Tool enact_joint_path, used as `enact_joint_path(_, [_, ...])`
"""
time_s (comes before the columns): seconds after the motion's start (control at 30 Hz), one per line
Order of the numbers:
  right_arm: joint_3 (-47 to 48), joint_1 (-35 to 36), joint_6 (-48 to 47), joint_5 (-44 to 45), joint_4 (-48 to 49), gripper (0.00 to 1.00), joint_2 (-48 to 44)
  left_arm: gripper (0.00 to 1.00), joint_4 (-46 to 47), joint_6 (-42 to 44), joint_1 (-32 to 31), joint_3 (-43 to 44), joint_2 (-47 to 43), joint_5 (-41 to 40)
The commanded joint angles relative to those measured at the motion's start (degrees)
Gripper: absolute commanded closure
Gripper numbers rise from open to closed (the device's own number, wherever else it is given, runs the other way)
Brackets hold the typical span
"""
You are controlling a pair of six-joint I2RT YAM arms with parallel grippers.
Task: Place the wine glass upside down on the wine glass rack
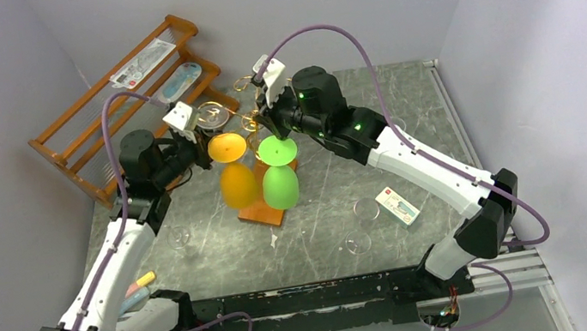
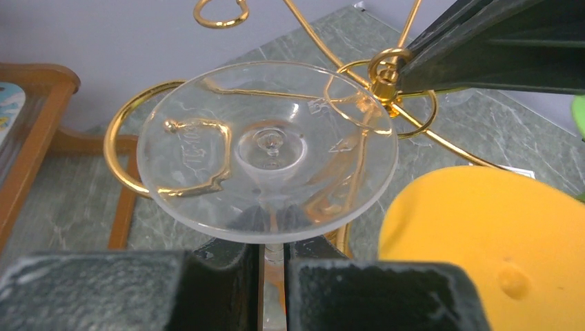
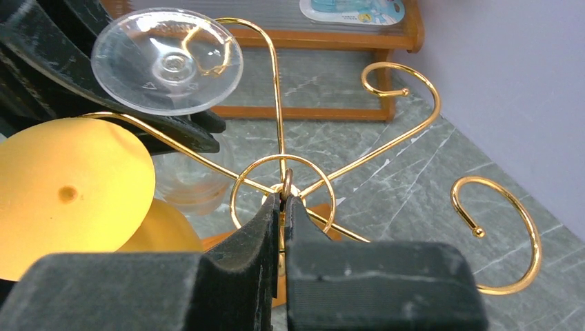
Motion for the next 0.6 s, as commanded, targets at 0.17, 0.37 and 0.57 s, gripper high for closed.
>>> enact_joint_path(0.17, [-0.5,-0.5,-0.6,-1.5,5.3,1.00,-2.1,0.95,-1.2,7.1,1.4,4.4,3.1,4.1])
enact_joint_path(0.37, [-1.2,-0.7,-0.5,-2.4,5.7,1.00,-2.5,0.95,-0.5,7.8,3.0,6.1,5.9,13.5])
enact_joint_path(0.57, [-1.8,-0.9,-0.6,-3.1,6.0,1.00,-2.9,0.95,-1.7,8.6,4.1,8.3,8.2,14.7])
